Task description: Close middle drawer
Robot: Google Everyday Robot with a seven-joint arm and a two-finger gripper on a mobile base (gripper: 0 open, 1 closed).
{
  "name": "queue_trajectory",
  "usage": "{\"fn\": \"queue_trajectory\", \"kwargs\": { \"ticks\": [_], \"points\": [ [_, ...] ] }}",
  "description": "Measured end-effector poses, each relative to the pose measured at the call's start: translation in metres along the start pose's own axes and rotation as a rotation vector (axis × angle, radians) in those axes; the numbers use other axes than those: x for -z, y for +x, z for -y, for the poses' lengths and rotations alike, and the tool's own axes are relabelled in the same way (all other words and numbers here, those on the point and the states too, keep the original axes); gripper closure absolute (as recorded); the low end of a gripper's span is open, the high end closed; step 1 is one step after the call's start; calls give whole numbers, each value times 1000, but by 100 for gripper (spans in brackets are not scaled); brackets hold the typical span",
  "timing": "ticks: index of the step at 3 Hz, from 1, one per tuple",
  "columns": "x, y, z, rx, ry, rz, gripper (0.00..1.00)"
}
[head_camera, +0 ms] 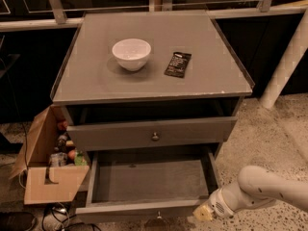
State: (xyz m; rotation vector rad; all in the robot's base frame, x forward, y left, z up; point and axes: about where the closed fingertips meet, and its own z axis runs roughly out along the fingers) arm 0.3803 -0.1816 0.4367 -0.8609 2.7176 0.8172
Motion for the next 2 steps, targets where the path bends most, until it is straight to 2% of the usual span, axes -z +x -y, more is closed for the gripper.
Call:
{"fn": "queue_trajectory", "kwargs": {
  "ticks": [1,2],
  "points": [
    [0,0,0,0,0,0,100],
    [-10,-1,-1,6,-5,-31,100]
  ]
}}
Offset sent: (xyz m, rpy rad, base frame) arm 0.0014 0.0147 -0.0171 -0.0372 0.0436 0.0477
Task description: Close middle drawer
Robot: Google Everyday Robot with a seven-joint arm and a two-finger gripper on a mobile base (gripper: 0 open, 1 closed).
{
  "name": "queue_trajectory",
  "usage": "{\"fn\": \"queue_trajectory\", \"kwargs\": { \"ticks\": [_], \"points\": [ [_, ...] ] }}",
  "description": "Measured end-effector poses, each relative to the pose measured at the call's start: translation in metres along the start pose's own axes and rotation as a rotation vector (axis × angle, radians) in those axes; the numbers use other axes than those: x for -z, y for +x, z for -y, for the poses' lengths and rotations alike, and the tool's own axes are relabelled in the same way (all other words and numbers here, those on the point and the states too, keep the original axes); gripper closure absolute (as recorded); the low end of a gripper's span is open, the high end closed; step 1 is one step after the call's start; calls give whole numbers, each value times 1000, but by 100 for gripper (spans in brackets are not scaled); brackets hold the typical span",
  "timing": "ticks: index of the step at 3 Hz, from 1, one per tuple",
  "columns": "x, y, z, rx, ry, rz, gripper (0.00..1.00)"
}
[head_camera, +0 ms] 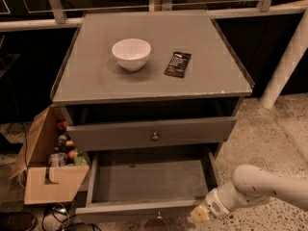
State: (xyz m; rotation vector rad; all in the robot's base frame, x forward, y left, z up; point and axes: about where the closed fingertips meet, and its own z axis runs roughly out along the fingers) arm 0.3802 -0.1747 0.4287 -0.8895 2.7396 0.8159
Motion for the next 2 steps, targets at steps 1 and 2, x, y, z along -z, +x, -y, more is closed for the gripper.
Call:
{"fn": "queue_trajectory", "kwargs": {
  "ticks": [1,2],
  "points": [
    [-16,-5,14,-35,-2,4,100],
    [-17,-17,18,-23,-4,14,100]
  ]
}}
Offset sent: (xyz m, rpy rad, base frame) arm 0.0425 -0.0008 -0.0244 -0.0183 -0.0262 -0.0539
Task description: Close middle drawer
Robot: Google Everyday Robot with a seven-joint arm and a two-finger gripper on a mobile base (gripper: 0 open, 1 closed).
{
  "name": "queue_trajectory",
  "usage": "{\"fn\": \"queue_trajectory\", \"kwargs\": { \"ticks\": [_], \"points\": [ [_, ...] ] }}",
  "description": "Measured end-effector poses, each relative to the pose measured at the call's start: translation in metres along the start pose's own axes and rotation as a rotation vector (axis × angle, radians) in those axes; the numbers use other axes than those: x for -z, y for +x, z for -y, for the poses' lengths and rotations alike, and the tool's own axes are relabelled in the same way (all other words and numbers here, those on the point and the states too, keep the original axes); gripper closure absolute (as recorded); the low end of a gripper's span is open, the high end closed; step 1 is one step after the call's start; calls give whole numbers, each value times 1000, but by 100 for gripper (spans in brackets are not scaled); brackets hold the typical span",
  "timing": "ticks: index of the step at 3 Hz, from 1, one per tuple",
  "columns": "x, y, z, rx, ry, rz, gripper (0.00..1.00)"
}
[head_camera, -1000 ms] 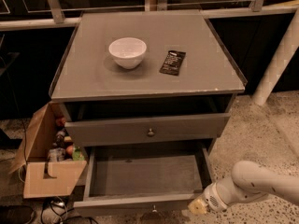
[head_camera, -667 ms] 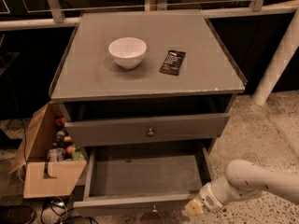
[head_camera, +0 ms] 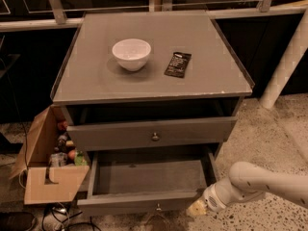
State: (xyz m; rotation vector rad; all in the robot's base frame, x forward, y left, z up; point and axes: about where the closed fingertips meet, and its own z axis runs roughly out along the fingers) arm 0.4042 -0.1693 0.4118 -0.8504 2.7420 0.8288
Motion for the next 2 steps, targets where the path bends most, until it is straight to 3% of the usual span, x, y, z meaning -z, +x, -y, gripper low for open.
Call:
{"fn": "queue_trajectory", "kwargs": {
  "ticks": [2],
  "points": [
    [-14,-10,7,-31,-10,15,100]
  ]
}}
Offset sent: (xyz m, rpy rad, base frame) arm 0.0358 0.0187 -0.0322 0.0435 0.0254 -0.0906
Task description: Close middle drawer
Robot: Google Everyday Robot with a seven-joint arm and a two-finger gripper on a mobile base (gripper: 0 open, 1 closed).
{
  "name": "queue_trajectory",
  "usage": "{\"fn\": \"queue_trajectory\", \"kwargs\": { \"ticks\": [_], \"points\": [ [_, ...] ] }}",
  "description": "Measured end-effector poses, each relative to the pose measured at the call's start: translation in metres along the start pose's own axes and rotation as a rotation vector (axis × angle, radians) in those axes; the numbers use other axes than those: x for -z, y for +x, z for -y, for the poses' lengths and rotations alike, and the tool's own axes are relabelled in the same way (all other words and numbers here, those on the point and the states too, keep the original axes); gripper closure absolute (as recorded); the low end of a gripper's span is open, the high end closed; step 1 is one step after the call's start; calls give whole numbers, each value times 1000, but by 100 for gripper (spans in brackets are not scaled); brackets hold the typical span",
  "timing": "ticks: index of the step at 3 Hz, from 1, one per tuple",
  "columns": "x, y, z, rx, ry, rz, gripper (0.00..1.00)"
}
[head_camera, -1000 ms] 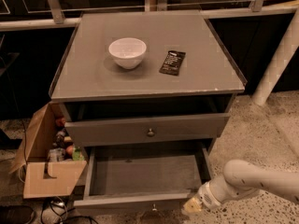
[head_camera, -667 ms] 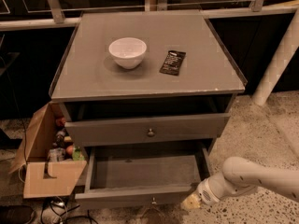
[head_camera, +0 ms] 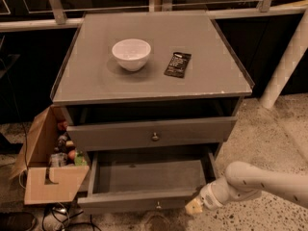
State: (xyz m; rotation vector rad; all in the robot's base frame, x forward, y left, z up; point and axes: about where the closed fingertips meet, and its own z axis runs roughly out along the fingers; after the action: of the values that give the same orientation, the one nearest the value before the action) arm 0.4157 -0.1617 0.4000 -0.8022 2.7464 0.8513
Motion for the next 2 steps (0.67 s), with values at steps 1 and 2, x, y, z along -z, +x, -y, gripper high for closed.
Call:
{"fn": "queue_trajectory", "kwargs": {
  "ticks": [1,2],
  "points": [
    [0,0,-1,0,0,0,100],
    [2,-22,9,-3,17,28,100]
  ]
}}
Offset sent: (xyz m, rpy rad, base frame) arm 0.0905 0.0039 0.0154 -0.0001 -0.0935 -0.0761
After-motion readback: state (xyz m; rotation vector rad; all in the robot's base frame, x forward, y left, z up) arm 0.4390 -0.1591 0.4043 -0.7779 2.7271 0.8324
